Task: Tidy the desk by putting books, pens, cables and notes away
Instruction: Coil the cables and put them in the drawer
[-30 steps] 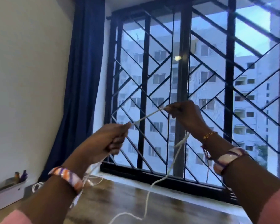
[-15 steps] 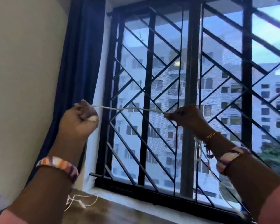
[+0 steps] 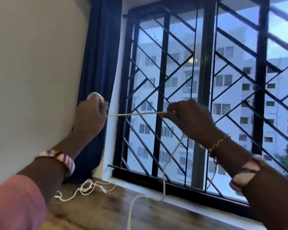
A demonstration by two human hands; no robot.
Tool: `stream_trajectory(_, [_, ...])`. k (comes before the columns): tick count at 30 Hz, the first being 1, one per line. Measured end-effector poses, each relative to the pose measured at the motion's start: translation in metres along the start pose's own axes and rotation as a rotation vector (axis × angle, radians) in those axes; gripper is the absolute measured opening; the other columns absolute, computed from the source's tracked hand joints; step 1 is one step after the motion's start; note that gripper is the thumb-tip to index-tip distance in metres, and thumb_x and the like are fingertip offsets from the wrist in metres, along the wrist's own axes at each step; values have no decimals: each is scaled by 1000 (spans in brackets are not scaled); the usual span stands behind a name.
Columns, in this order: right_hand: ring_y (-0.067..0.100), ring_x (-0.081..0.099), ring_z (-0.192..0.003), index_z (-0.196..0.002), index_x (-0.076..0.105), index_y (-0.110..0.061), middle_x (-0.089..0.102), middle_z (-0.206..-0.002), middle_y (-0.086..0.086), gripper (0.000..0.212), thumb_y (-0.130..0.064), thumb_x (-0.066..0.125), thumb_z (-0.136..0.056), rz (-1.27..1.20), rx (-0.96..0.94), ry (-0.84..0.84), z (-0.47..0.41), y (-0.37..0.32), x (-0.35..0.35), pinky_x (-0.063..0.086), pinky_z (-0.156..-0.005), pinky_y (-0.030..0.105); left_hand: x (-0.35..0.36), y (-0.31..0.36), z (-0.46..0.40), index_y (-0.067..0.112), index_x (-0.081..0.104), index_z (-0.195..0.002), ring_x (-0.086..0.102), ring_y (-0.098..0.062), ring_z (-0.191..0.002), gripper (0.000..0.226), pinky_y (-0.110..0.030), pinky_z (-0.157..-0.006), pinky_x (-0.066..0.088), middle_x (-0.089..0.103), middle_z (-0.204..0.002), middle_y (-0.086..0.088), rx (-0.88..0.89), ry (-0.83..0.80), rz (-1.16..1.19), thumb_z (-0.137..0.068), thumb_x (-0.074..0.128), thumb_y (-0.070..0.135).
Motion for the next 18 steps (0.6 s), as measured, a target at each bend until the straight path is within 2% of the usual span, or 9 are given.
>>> stream_trajectory(2, [29,61,-72,-85,63,-19,59,-70,5,35,-50,48,-90,166,-40,68,19,-2,-24,41,-61,31,13,27,36,7,55,-83,63,-15,-59,18,-32,-58,50,67,-72,-7,108,-415,-3,-94,47,19])
stream_trajectory(4, [31,62,-63,-78,62,-17,62,-65,9,35,-48,52,-88,273,-100,133,43,-6,-43,31,-50,25,11,55,84,6,56,-77,45,-2,-38,35,-18,-43,36,54,-51,3,-8,-810,303,-97,40,30])
stream_trajectory(6, [29,58,-46,-70,59,-15,57,-52,8,34,-46,57,-85,364,-122,106,65,-9,-53,17,-47,16,-8,77,119,10,60,-66,31,-5,-35,55,-16,-38,25,40,-42,5,-140,-1019,570,-95,34,49])
stream_trajectory(7, [27,55,-41,-70,58,-15,54,-49,7,32,-44,59,-84,388,-105,58,76,-9,-55,15,-47,15,-20,87,131,14,59,-61,28,-6,-36,56,-17,-38,22,37,-42,6,-170,-1090,680,-91,38,56])
stream_trajectory(9, [24,49,-35,-73,58,-14,49,-44,5,25,-36,66,-81,376,-68,23,95,-13,-63,11,-48,13,-51,106,139,18,56,-56,27,-5,-36,43,-16,-37,22,36,-41,8,-238,-1158,968,-80,57,53])
stream_trajectory(10, [23,48,-33,-75,57,-13,48,-43,4,23,-33,69,-80,363,-50,33,103,-14,-66,13,-47,11,-65,113,135,19,57,-57,28,-3,-34,36,-14,-35,24,37,-39,7,-309,-1130,1164,-76,65,48])
stream_trajectory(12, [25,52,-34,-78,58,-13,53,-45,7,22,-33,65,-84,349,4,24,116,-23,-70,31,-41,19,-99,124,117,17,60,-60,32,0,-32,27,-11,-33,29,39,-37,6,-487,-961,1582,-79,62,36])
stream_trajectory(14, [31,62,-46,-80,62,-12,62,-55,12,28,-38,56,-89,335,62,7,124,-39,-74,41,-46,29,-125,119,97,13,56,-58,36,-1,-31,29,-9,-33,31,42,-39,7,-654,-675,1882,-84,49,24])
stream_trajectory(18, [33,67,-81,-96,60,-15,67,-90,9,33,-44,46,-93,225,14,-102,133,-108,-80,45,-62,33,-167,77,66,5,47,-45,41,-8,-26,53,-13,-31,36,46,-37,0,-928,-79,2243,-96,29,6])
Point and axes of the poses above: each hand's wrist, its own z-axis away from the middle knuckle, its own x-axis out of the palm, y = z × x, the point moved 10 cm from there along -z, towards the middle knuckle
